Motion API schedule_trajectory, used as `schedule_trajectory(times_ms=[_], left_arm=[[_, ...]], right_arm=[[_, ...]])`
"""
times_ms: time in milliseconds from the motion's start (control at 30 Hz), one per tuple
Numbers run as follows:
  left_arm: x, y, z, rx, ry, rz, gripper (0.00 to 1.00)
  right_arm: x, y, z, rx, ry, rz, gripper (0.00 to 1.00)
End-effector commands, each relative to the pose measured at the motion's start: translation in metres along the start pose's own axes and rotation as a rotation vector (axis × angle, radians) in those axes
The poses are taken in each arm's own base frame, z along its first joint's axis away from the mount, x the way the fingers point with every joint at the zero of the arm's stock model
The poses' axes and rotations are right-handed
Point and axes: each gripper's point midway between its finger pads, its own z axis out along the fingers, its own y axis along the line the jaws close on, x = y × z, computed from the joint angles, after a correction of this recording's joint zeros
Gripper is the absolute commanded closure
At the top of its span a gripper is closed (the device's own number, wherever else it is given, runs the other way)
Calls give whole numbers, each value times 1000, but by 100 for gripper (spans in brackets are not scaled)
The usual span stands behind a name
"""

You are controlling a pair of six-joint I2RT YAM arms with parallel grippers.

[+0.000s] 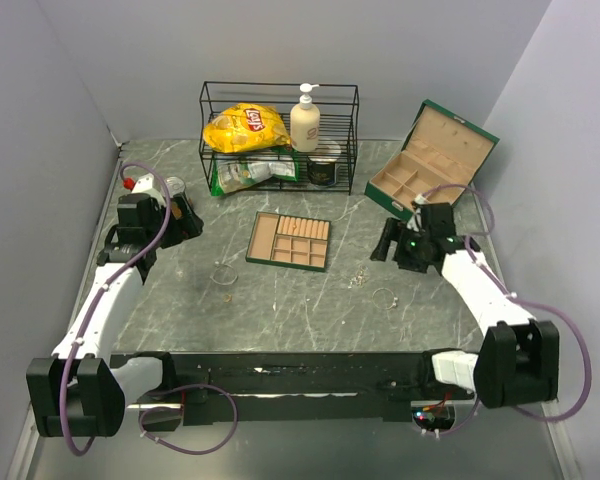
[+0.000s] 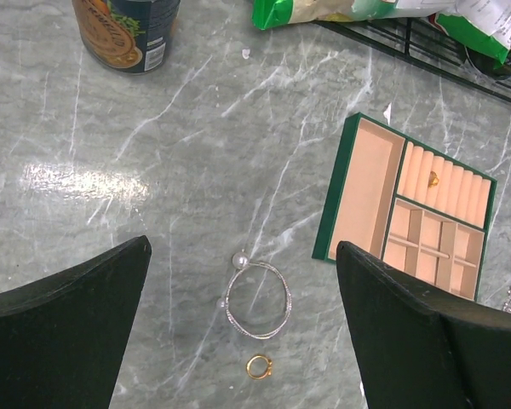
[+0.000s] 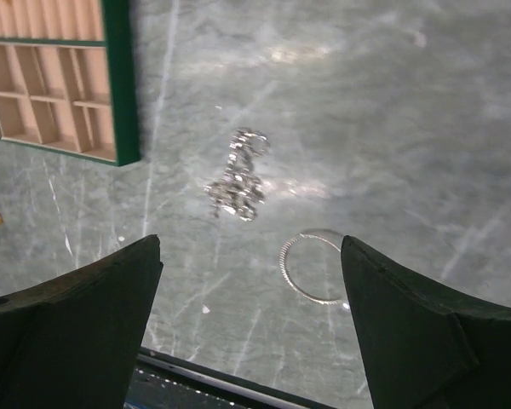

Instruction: Organize the mixed jewelry

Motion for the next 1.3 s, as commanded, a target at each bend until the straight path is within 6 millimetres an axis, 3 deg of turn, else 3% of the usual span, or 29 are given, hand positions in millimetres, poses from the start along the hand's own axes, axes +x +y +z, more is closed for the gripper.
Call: schedule_trajectory(times_ms=[0,200,400,533,867,1067,1267], left_arm=[[-16,-3,-3,9,-57,29,4],[-17,3,-6,-27,-64,37,4],[-16,8,-7,-53,-56,36,4],[-16,6,-5,-42,-50,36,3],[-26,8,-12,-69,-81,41,4],[-28,7,-26,-68,-109,38,4],[-31,6,-33,-61,-141,38,4]], right_arm=[[-23,33,3,19,-37,-133,9],[-8,51,14,9,-10,-156,13],[3,33,17,97,-1,-109,19],[7,27,11,121,-4,-109,18],[1,42,-11,55,-37,-121,15],[15,29,-26,92,-29,-118,13],[24,19,-28,112,-48,-112,13]])
